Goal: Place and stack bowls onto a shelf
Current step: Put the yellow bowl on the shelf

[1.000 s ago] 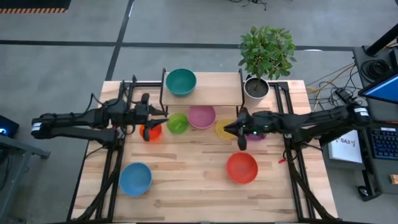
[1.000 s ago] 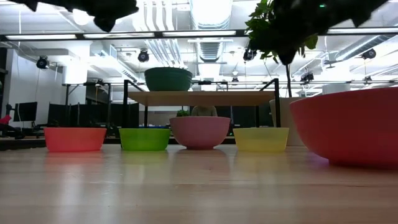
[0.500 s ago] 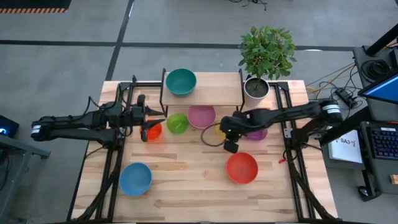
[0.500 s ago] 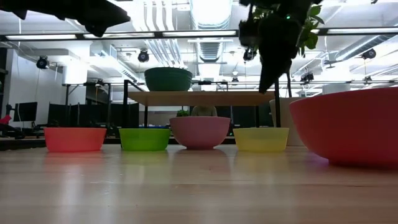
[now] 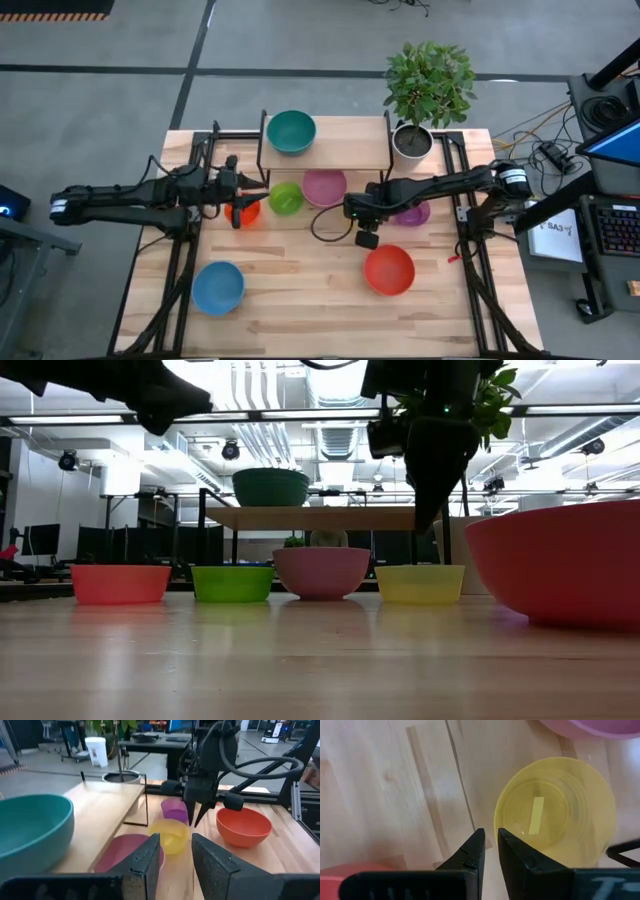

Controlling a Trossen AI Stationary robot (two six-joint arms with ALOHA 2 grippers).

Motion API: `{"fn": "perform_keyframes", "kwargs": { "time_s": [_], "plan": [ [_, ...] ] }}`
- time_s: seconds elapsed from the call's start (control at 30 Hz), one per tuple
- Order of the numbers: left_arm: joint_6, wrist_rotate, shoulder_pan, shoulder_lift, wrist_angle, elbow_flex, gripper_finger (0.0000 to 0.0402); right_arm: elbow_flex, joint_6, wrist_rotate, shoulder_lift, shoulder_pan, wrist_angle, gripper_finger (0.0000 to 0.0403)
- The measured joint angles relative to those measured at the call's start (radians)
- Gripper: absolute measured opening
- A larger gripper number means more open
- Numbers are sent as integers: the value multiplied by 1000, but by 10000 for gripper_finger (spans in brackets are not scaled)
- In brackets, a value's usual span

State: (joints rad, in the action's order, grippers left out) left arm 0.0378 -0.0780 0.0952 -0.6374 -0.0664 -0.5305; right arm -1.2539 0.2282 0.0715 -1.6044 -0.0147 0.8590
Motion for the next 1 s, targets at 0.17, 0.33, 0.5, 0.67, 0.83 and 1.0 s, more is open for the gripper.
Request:
{"fn": "perform_keyframes", "kwargs": {
  "time_s": [0.17,0.33,0.5,0.67,0.83,1.0],
  "plan": [
    [49,2,-2,-32,3,16,95,0,21,0,13,0,-5,73],
    [60,3,-2,-44,6,31,95,-1,69,0,13,2,-5,126],
    [61,5,-2,-39,7,34,95,12,69,-10,12,-21,0,162],
    [59,5,-2,-37,6,34,95,20,116,8,12,-33,-5,166],
    [58,5,-2,-37,6,34,95,48,118,43,12,-34,-26,166],
    [54,5,-2,-37,6,36,95,108,102,62,12,-33,-153,166]
  ]
}}
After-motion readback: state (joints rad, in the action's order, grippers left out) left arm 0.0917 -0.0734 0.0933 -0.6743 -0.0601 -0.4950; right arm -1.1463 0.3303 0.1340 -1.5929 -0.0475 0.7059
